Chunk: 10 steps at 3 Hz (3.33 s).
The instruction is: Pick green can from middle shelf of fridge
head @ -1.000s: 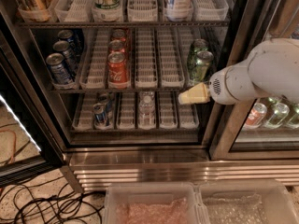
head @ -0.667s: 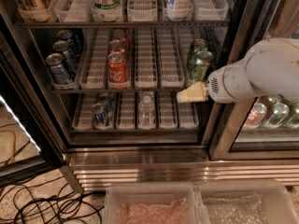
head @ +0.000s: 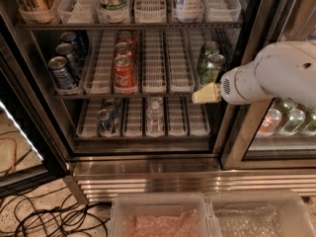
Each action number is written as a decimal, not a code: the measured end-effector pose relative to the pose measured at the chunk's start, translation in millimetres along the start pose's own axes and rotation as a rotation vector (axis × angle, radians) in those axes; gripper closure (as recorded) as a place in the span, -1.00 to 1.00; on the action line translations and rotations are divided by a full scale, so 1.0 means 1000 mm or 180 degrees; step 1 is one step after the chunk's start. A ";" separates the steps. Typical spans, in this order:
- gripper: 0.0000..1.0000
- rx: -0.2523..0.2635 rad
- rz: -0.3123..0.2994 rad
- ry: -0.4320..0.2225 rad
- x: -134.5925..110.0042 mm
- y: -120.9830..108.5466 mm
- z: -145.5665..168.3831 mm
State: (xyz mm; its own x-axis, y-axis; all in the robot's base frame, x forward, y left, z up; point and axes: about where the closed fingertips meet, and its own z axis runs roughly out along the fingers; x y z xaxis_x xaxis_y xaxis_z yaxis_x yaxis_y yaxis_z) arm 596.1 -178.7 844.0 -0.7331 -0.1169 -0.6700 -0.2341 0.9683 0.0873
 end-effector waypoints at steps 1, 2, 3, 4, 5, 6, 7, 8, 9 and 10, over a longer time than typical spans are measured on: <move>-0.52 0.0084 0.0040 -0.0042 -0.008 -0.012 0.008; -0.44 0.0112 0.0055 -0.0078 -0.015 -0.016 0.013; -0.44 0.0153 0.0056 -0.0112 -0.022 -0.019 0.015; -0.42 0.0205 0.0055 -0.0163 -0.030 -0.024 0.015; -0.38 0.0228 0.0065 -0.0196 -0.036 -0.027 0.015; -0.34 0.0228 0.0065 -0.0196 -0.035 -0.026 0.014; -0.34 0.0146 0.0052 -0.0175 -0.034 -0.017 0.017; -0.40 0.0036 0.0040 -0.0141 -0.032 -0.005 0.021; -0.36 -0.0238 0.0010 -0.0028 -0.026 0.021 0.027; -0.32 -0.0602 -0.0032 0.0087 -0.013 0.064 0.015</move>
Offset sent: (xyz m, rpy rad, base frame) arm 0.0338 -0.0159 -0.0012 -0.0093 -0.0358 -0.0556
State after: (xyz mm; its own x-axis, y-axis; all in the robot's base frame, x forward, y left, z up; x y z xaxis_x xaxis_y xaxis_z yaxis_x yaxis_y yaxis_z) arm 600.2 -112.2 847.0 -0.7466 -0.1347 -0.6515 -0.3554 0.9086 0.2195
